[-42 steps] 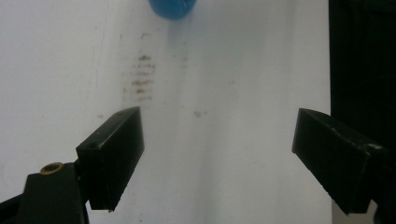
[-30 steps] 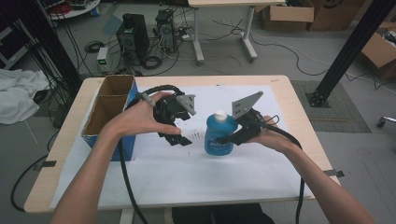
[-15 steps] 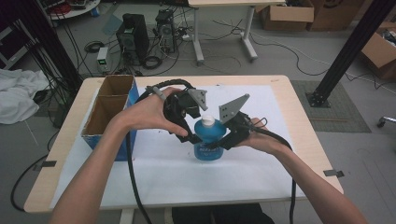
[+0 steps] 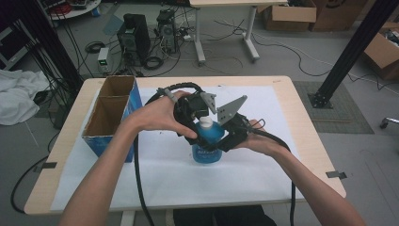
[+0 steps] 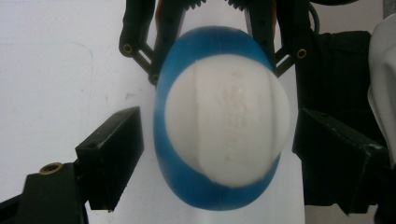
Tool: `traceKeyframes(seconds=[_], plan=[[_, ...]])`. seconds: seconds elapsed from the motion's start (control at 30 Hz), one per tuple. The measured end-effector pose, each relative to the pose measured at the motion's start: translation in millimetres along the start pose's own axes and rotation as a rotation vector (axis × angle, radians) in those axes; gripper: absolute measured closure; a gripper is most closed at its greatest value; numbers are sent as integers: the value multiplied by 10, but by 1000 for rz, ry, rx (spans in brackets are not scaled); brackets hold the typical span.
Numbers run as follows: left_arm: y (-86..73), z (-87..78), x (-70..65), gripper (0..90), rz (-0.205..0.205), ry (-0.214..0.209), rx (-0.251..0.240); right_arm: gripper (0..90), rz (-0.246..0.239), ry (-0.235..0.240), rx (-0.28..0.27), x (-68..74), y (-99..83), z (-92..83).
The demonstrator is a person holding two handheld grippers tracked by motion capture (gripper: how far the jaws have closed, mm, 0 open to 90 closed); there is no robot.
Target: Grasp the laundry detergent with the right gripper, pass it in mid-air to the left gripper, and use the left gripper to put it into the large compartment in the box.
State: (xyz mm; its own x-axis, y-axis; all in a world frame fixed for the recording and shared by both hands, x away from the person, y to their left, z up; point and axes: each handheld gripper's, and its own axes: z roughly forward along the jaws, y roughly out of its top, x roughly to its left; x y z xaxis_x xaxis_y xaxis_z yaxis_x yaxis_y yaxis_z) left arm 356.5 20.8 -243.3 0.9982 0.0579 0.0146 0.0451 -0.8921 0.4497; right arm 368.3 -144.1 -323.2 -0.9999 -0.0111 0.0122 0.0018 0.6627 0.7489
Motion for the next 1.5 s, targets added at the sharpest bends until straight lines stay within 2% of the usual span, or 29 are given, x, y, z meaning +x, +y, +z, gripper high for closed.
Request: traceKeyframes(seconds=[0.2, 0.33, 0.7, 0.83, 1.5], plan=[[19, 65, -2, 181, -20, 1, 29, 454, 5, 5, -6, 1, -9, 20], [29, 77, 0, 181, -28, 5, 28, 454, 9, 7, -5, 17, -12, 27], [61, 100, -16, 204, -27, 12, 38, 453, 13, 6, -11, 25, -21, 16], [44, 96, -15, 231, -35, -5, 11, 453, 13, 8, -7, 34, -18, 24], [36, 121, -45, 314, -31, 6, 23, 452, 13, 7, -2, 40, -18, 41]])
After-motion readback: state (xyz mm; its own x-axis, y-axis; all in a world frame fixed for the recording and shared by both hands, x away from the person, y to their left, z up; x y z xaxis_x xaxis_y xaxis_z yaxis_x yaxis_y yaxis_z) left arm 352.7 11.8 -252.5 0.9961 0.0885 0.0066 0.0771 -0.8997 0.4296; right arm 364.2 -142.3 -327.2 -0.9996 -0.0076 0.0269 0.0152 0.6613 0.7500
